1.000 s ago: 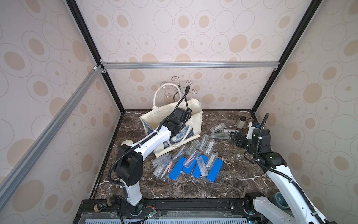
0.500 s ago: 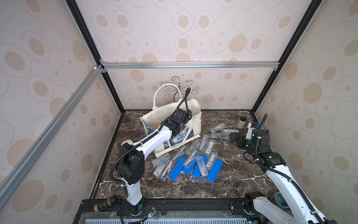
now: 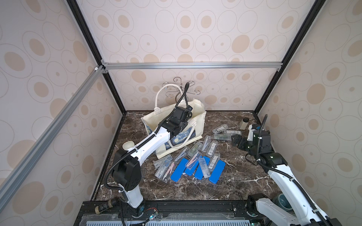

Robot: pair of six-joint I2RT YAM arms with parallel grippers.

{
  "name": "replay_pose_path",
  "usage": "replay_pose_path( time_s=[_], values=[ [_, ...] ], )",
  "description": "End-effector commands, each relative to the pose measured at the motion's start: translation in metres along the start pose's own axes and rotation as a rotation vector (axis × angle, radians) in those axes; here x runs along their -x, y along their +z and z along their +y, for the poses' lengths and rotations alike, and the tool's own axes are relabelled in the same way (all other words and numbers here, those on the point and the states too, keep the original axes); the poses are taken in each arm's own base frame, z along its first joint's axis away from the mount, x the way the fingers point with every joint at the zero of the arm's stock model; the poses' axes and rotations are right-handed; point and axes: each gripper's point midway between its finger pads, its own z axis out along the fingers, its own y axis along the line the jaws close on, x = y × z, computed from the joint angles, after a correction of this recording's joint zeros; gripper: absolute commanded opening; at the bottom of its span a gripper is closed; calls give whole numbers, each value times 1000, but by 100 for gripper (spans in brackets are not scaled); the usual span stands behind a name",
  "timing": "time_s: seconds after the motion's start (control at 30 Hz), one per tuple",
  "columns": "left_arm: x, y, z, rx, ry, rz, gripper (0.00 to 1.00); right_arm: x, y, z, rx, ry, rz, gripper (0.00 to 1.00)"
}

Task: Put the compass set into the canvas bag
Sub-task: Place the compass set in the canvas bag, then pick up the compass set from the compass set.

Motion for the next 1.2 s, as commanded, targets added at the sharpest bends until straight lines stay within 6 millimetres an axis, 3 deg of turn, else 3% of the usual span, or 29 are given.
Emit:
replay_pose_path(
  time_s=[0.0,0.2,0.33,0.53,0.7,0.87,1.0,1.17],
  values=[
    [34,-29,17,-33,-99,-125,69,-9,4,4,24,-45,60,100],
    [61,-72,17,-152,-185,-310,100,-30,16,25,151,-97,190,100],
    [75,-110,13,-268,-248,-448,100,-50,24,37,202,-119,273,99],
    [75,-147,-21,-537,-362,-569,100,-87,26,61,229,-237,376,92],
    [63,-151,-57,-665,-429,-545,100,-113,25,80,264,-296,447,89],
    [52,-150,-95,-674,-412,-501,100,-140,29,94,260,-359,518,87],
    [48,-146,-101,-667,-449,-502,100,-152,33,101,241,-400,539,87],
    [43,-146,-91,-624,-515,-536,100,-163,36,109,237,-415,546,86]
  ],
)
